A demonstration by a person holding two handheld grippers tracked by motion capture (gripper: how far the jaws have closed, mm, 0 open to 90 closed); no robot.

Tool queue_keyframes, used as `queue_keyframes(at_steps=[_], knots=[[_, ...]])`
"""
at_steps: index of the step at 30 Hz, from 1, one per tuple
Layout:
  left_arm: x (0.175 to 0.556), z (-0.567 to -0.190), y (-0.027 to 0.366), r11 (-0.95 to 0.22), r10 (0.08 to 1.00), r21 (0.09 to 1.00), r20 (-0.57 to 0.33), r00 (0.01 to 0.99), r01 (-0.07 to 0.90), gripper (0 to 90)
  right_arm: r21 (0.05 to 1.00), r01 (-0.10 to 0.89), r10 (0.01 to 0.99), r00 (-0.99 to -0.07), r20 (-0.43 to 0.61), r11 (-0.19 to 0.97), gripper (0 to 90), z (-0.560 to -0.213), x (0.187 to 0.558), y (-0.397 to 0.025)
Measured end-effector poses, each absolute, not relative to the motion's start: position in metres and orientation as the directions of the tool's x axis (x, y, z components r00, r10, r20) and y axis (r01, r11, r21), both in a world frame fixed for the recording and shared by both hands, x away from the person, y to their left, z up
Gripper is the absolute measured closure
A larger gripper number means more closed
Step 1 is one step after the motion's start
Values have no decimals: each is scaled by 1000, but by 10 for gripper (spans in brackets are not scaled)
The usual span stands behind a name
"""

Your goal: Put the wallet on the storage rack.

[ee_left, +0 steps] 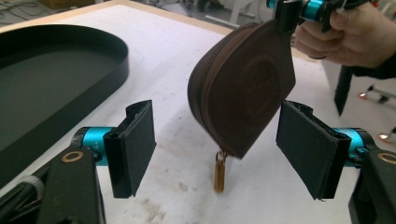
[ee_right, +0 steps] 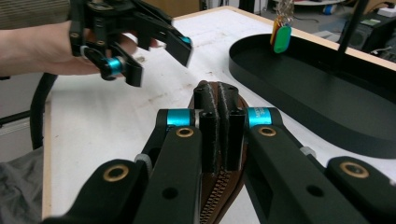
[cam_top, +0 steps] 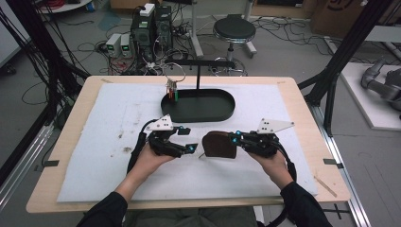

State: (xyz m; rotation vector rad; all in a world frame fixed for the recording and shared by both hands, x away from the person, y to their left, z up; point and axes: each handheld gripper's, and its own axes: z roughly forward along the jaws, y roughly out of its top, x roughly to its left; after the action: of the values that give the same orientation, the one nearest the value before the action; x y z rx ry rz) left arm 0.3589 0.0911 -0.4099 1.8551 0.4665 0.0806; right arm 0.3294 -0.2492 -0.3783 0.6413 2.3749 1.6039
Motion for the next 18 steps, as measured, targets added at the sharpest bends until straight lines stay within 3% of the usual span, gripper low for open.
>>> queue_keyframes(at_steps=[18], knots=[[371, -422, 77, -204, 179, 921, -297, 938, 331, 281, 930, 189, 364, -929, 66, 315, 887, -372, 320, -239]])
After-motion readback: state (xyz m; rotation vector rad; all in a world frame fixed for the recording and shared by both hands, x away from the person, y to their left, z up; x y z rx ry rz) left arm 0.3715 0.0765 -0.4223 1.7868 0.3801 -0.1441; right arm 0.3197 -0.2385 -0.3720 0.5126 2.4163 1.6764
